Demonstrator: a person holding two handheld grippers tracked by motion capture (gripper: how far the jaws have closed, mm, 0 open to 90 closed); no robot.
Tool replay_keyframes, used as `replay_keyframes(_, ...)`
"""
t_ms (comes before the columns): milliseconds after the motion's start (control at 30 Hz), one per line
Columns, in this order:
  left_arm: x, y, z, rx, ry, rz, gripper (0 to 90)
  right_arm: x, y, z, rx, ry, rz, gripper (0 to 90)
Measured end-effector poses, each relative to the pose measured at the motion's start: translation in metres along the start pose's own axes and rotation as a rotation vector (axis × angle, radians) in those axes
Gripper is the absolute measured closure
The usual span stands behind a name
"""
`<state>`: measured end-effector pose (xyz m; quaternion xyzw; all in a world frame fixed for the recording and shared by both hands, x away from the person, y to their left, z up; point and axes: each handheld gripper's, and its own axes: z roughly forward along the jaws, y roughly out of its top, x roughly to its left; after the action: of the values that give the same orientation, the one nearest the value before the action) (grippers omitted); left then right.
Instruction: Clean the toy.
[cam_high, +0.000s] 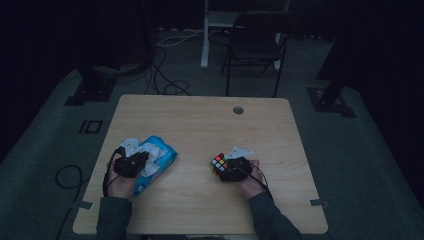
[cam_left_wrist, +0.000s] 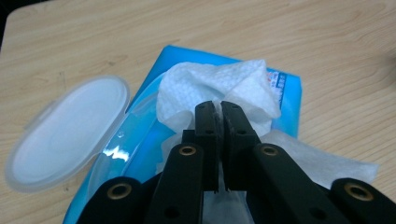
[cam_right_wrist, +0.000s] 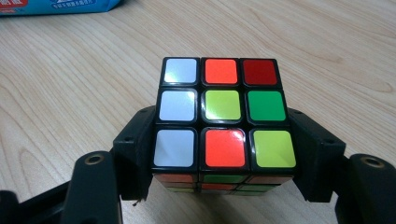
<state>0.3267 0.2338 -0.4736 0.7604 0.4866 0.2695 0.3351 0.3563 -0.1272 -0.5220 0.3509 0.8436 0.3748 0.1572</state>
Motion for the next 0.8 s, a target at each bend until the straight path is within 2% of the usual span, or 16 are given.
replay_keyframes(200, -0.008, 0.005, -0.009, -0.059, -0.011, 0.025, 87.5, 0.0, 0.0, 0.0, 0.001, 0.0, -0.001, 33.8)
replay_keyframes(300, -0.01, 0.009, -0.012, -0.083, -0.026, 0.02, 87.6, 0.0, 0.0, 0.0, 0.001, 0.0, -0.001, 33.8)
replay_keyframes(400, -0.013, 0.014, -0.02, -0.13, -0.078, 0.03, 87.9, 0.0, 0.0, 0.0, 0.001, 0.002, -0.002, 33.8)
replay_keyframes(533, -0.021, 0.026, -0.027, -0.17, -0.105, 0.059, 87.9, 0.001, 0.0, 0.0, -0.003, -0.004, -0.008, 33.9)
replay_keyframes(800, -0.032, 0.037, -0.021, -0.177, -0.137, 0.086, 87.8, 0.003, 0.0, 0.0, -0.005, -0.007, -0.028, 33.9)
